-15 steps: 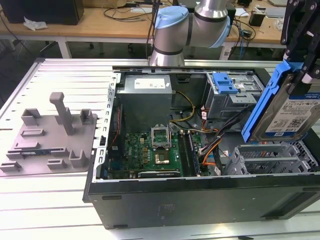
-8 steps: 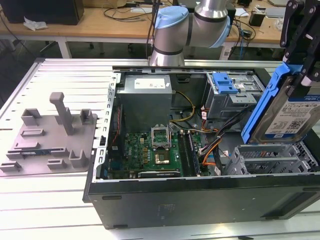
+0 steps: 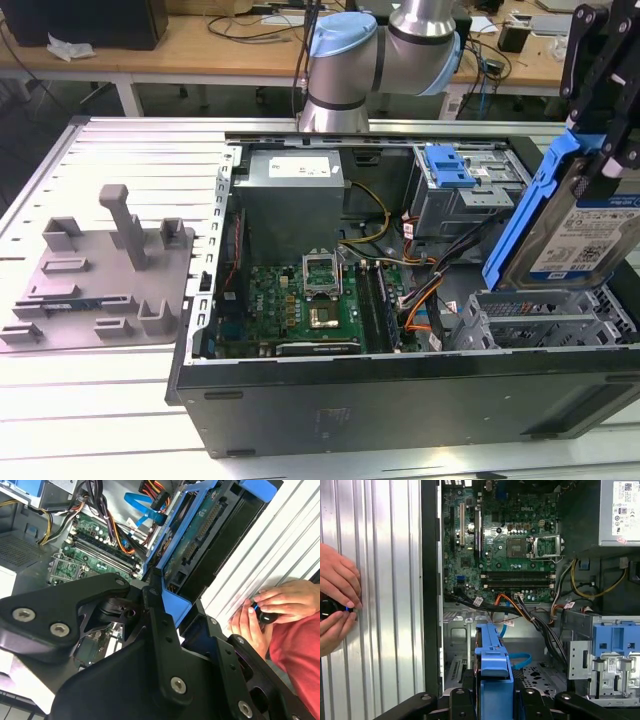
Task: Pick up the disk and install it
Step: 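Insert the disk into the insertion slot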
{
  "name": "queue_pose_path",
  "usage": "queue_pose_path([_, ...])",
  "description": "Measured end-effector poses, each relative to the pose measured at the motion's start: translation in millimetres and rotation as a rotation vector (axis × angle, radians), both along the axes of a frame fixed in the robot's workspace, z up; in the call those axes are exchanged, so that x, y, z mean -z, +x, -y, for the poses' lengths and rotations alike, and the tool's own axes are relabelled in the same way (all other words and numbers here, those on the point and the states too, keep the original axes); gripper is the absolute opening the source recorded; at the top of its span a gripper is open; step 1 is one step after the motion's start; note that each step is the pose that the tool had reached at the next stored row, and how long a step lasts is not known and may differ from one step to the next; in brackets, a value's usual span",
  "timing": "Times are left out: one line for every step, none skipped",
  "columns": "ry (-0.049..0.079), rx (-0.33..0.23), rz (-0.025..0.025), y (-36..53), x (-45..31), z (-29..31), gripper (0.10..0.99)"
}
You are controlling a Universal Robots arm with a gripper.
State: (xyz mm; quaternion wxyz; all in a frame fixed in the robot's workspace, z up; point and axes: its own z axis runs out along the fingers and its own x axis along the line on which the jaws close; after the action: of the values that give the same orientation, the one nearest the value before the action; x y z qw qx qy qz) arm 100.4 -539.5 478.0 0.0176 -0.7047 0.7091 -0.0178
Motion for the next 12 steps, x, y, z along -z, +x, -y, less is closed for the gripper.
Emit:
queue_pose_path([0.0, 0.0, 0.0001, 0.0, 0.5, 0.1, 0.369])
queue_pose_path([0.0, 0.0, 0.0001, 0.1, 0.8, 0.1, 0.369])
queue_pose_path([0.0, 0.0, 0.0001, 0.1, 1.2, 0.2, 0.369])
queue_pose_path([0.0, 0.0, 0.0, 0.1, 1.5, 0.3, 0.369])
queue_pose_path([0.0, -0.001, 0.0001, 0.3, 2.2, 0.4, 0.369])
queue_pose_path([0.0, -0.001, 0.0, 0.4, 2.6, 0.4, 0.369])
queue_pose_path([0.0, -0.001, 0.0001, 0.6, 3.0, 0.4, 0.369])
queue_pose_path([0.0, -0.001, 0.0001, 0.9, 3.6, 0.4, 0.369])
queue_pose_path([0.0, -0.001, 0.0001, 0.9, 3.9, 0.4, 0.369])
queue_pose_path([0.0, -0.001, 0.0001, 1.1, 4.2, 0.4, 0.369])
queue_pose_path([0.0, -0.001, 0.0001, 1.1, 4.5, 0.4, 0.369])
queue_pose_path([0.0, -0.001, 0.0001, 1.1, 4.8, 0.4, 0.369])
